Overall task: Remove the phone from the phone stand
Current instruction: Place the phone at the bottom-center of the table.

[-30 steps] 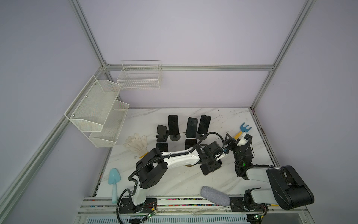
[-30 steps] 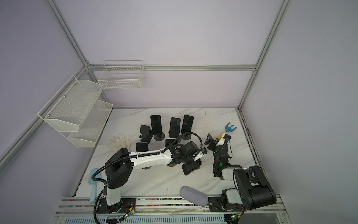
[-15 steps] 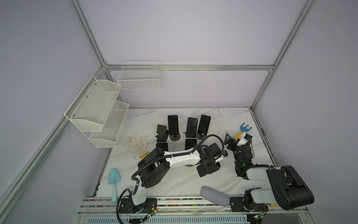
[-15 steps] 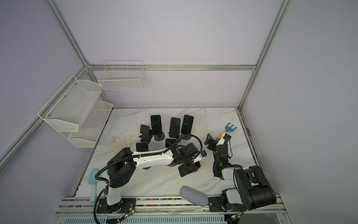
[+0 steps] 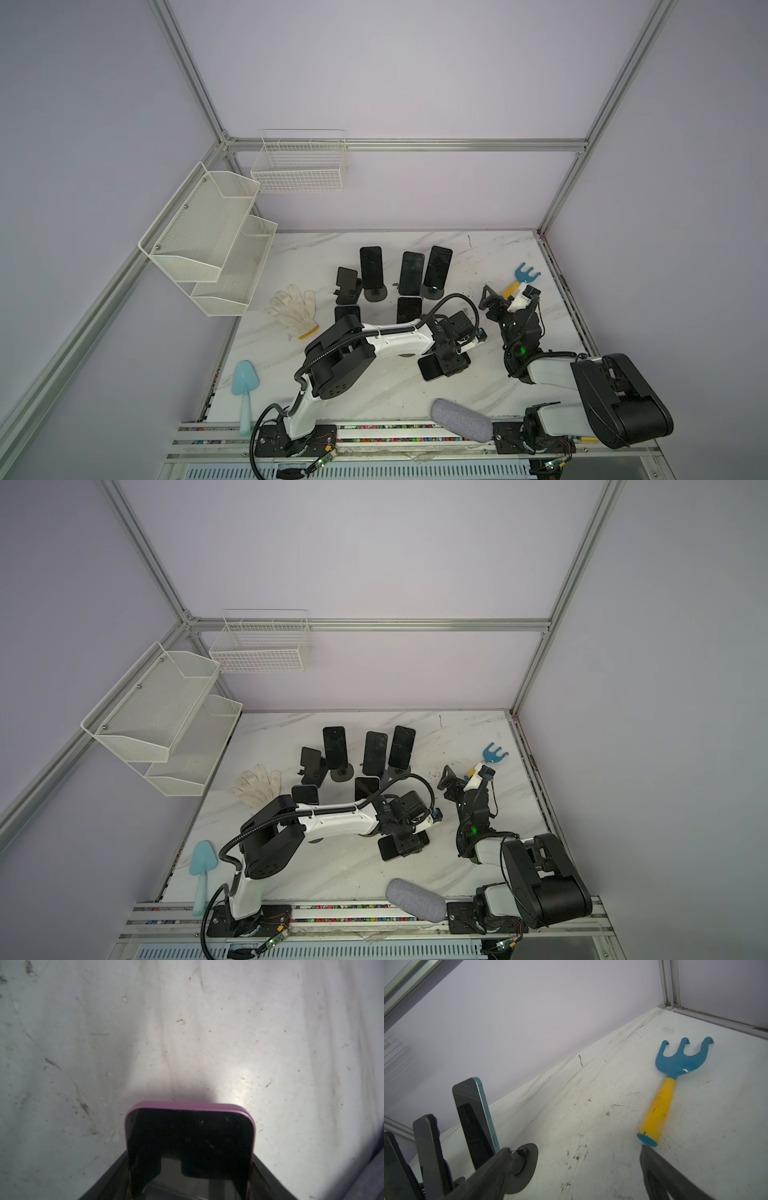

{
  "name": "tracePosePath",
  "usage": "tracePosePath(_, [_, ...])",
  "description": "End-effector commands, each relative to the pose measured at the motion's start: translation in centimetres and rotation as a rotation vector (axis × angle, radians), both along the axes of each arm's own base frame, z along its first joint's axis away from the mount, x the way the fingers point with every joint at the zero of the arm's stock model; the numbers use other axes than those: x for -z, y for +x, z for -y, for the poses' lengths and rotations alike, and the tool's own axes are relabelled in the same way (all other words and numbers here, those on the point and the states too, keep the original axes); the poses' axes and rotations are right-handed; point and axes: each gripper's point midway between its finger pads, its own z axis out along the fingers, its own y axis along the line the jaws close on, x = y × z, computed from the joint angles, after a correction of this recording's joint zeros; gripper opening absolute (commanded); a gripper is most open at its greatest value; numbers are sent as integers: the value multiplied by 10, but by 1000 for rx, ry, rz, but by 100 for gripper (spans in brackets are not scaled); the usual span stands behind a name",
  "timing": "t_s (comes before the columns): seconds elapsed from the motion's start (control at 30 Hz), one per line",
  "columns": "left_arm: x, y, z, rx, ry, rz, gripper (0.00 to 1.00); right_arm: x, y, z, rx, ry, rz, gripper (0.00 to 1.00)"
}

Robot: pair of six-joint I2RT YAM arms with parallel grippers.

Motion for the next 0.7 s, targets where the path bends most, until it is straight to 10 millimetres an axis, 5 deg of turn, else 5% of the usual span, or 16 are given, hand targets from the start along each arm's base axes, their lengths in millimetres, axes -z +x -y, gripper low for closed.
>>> tracePosePath(0.0, [10,-7,-5,11,6,-31,63,-9,7,0,6,4,21,98])
tracePosePath(0.67, [17,-4,-2,15,56,-37,65,-8,4,6,36,14,26,97])
